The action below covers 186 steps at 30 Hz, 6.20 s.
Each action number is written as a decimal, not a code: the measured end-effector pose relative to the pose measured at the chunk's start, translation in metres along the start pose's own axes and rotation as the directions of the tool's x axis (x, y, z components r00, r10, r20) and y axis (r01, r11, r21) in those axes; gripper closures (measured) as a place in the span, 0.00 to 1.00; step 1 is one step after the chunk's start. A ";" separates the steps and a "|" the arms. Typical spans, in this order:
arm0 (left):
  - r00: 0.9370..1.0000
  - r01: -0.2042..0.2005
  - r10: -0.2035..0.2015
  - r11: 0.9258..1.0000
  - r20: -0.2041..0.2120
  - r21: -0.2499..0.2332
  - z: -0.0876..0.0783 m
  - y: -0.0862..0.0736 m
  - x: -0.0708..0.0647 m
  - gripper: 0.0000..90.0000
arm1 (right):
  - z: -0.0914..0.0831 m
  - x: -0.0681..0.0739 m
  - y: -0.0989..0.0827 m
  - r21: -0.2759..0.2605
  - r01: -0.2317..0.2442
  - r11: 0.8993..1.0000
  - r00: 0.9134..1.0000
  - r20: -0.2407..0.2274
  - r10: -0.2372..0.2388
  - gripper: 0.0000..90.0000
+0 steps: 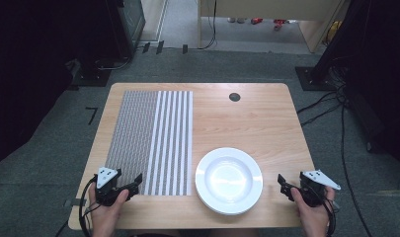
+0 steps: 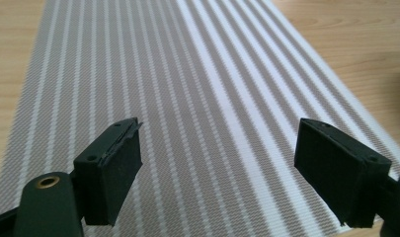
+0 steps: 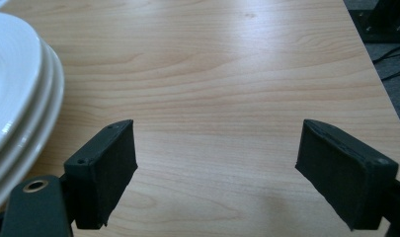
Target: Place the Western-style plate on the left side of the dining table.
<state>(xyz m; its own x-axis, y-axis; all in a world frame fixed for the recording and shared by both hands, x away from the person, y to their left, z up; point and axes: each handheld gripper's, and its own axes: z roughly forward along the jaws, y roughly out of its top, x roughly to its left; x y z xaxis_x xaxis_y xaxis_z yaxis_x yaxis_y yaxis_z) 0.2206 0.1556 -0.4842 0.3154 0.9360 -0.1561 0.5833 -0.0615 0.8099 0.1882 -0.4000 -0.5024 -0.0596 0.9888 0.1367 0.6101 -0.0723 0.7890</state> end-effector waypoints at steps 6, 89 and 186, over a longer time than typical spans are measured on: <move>0.999 -0.013 0.013 1.000 0.039 0.003 0.010 0.005 -0.017 0.21 | -0.005 0.004 0.004 -0.017 -0.034 0.999 0.999 -0.041 0.033 0.17; 0.941 -0.081 0.051 0.994 0.335 0.074 0.070 0.011 -0.153 0.55 | 0.024 0.043 -0.001 0.067 -0.318 0.946 0.786 -0.539 0.302 0.75; 0.895 0.073 -0.067 0.997 0.440 0.003 0.059 0.020 -0.136 0.77 | 0.006 0.057 0.019 -0.133 -0.389 0.912 0.735 -0.642 0.220 0.94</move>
<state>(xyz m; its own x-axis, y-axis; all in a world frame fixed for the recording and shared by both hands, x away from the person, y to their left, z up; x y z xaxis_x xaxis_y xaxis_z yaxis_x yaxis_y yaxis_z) 0.2338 0.0067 -0.4799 0.5728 0.6898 -0.4428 0.6071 0.0059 0.7946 0.2011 -0.3443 -0.4827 -0.4167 0.6270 0.6581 0.4745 -0.4675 0.7459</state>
